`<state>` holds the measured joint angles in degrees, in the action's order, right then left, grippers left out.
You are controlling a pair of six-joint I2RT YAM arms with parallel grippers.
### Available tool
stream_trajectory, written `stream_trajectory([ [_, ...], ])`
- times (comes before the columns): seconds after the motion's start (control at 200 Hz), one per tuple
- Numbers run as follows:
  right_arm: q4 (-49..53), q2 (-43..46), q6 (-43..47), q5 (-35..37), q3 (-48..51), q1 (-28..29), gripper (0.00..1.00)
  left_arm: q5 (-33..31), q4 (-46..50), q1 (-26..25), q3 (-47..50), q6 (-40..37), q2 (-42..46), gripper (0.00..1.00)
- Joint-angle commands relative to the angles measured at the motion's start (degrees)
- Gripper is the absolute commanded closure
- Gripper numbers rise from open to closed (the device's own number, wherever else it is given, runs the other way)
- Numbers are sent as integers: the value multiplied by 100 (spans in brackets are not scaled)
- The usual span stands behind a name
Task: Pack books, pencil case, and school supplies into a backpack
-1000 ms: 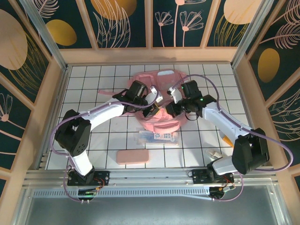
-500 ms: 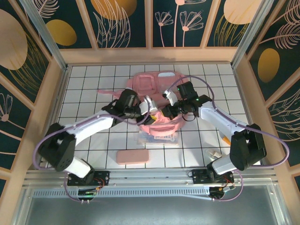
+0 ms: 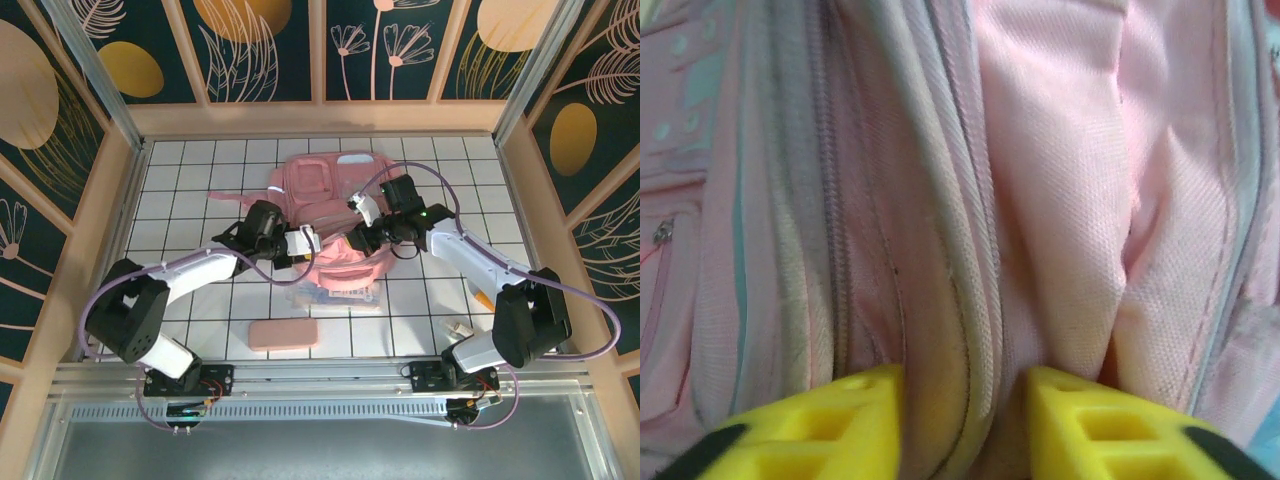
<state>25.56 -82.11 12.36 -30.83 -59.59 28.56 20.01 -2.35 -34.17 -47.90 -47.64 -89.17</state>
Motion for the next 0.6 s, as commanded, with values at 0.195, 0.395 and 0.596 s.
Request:
stream_trajectory([
  [0.195,-210,233,57,333,-144,-72,100,-270,57,29,-734,-313,-700,100],
  [0.395,-427,38,-410,1037,11,-160,100,753,1036,-67,-1660,953,-209,100],
  [0.596,-1479,-569,-827,1239,109,-237,100,234,1198,-957,-1864,1712,-10,100],
])
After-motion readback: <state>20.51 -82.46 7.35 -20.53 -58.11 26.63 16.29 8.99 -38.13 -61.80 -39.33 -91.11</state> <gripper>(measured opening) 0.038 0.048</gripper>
